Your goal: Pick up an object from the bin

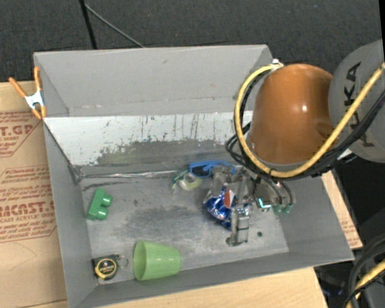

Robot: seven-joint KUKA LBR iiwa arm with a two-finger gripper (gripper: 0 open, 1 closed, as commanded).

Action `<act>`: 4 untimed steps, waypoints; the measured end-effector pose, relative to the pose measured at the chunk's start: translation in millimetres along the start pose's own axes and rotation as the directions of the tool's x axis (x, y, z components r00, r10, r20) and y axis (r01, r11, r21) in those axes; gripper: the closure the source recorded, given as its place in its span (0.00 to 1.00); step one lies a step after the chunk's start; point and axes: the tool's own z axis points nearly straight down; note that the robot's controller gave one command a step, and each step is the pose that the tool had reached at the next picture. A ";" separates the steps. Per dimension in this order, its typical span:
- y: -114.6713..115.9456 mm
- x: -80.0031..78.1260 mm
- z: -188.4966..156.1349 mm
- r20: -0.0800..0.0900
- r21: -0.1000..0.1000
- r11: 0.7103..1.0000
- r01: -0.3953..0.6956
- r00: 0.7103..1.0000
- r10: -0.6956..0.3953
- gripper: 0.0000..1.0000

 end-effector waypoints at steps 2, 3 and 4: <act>-63.9 -33.8 137.0 0.010 -0.001 0.998 -0.063 0.998 0.063 1.00; -63.5 -32.2 14.0 0.014 0.000 0.999 -0.044 0.999 0.044 1.00; -63.5 -31.3 18.7 0.008 0.000 0.999 -0.044 0.999 0.044 0.00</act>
Offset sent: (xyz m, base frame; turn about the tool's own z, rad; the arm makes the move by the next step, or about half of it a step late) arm 0.0321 -0.0646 -0.1376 0.0633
